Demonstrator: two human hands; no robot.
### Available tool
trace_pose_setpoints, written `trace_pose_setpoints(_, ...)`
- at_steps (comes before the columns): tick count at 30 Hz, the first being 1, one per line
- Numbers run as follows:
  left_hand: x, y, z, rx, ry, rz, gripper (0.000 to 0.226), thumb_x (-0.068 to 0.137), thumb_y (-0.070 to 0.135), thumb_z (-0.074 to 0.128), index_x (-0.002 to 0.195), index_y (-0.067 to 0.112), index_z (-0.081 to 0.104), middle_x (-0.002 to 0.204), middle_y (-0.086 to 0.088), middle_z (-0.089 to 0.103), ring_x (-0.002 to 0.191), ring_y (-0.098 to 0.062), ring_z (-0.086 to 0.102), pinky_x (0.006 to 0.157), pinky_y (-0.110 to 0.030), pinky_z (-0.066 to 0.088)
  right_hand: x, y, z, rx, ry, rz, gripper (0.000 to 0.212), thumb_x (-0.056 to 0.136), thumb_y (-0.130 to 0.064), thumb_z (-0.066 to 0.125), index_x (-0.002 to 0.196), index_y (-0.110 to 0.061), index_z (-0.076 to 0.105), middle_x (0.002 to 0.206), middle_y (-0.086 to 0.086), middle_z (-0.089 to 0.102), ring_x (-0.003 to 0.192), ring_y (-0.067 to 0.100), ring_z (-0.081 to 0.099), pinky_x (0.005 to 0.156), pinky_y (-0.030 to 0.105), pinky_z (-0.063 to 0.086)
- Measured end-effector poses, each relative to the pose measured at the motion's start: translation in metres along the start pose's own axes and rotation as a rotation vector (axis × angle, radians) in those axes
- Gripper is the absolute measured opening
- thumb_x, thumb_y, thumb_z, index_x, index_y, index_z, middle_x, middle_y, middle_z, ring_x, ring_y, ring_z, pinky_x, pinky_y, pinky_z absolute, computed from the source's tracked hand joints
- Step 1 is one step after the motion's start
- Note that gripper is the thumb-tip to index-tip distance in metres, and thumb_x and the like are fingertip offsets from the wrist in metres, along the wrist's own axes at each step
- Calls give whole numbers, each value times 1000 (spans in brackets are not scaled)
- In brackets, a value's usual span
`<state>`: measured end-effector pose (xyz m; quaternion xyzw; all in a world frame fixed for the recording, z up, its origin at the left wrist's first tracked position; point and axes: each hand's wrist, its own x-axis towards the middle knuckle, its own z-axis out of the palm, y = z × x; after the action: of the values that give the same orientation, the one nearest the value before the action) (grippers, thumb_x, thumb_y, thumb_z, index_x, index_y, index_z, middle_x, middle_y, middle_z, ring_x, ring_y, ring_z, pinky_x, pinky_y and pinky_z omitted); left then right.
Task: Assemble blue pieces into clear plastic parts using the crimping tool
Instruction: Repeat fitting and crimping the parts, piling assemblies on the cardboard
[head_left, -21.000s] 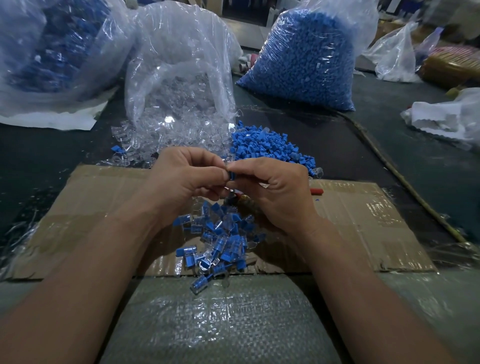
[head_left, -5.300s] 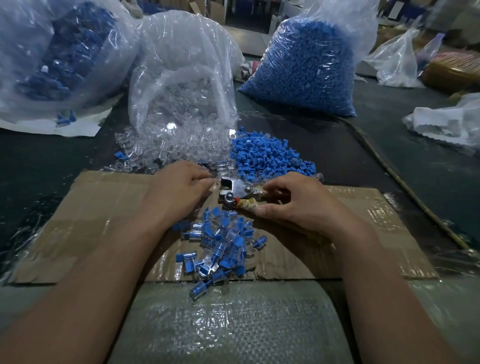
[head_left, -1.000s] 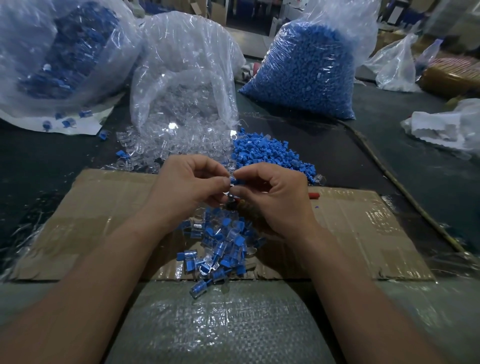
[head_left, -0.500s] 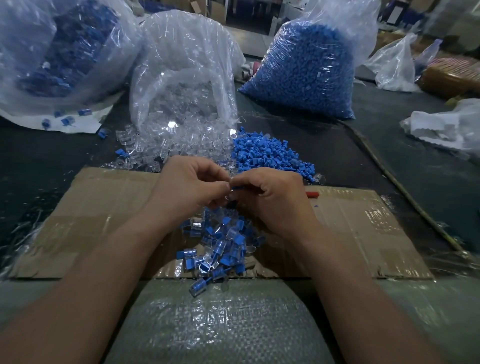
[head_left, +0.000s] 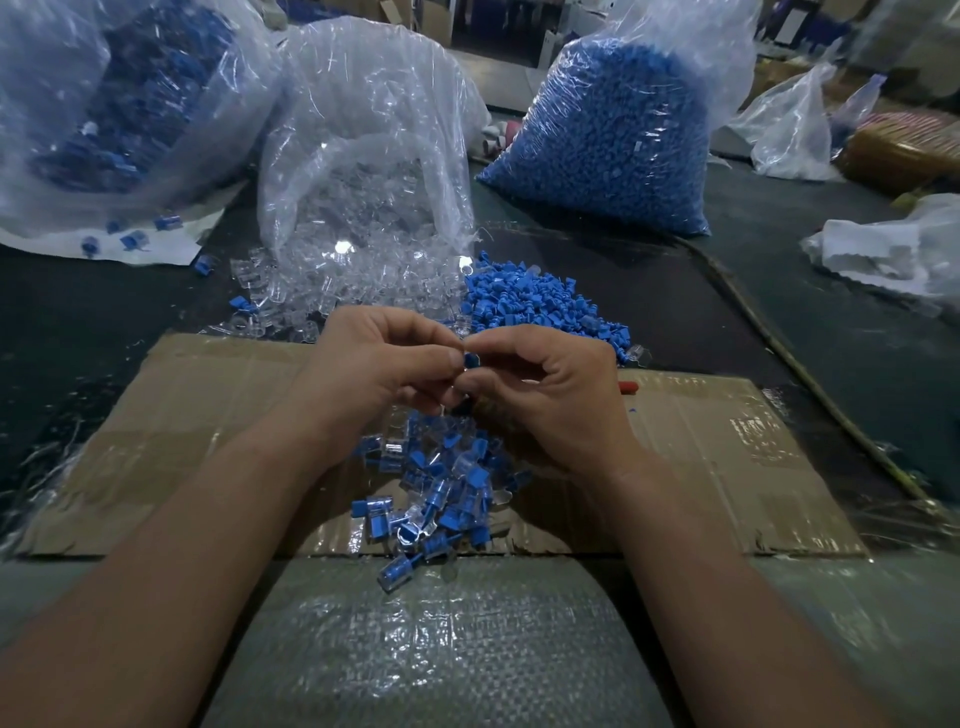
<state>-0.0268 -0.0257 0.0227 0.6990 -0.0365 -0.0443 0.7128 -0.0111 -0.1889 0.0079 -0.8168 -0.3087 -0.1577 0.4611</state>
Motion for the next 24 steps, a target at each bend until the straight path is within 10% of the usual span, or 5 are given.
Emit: trace_pose_setpoints(24, 5, -7, -3, 31, -19, -28, 12, 74, -7, 64, 69, 4, 64, 55, -8, 66, 45, -13, 62, 42, -15, 47, 0, 1, -5, -66, -50, -79, 22, 71, -10, 74, 94, -8, 71, 84, 1, 69, 74, 9, 64, 68, 26, 55)
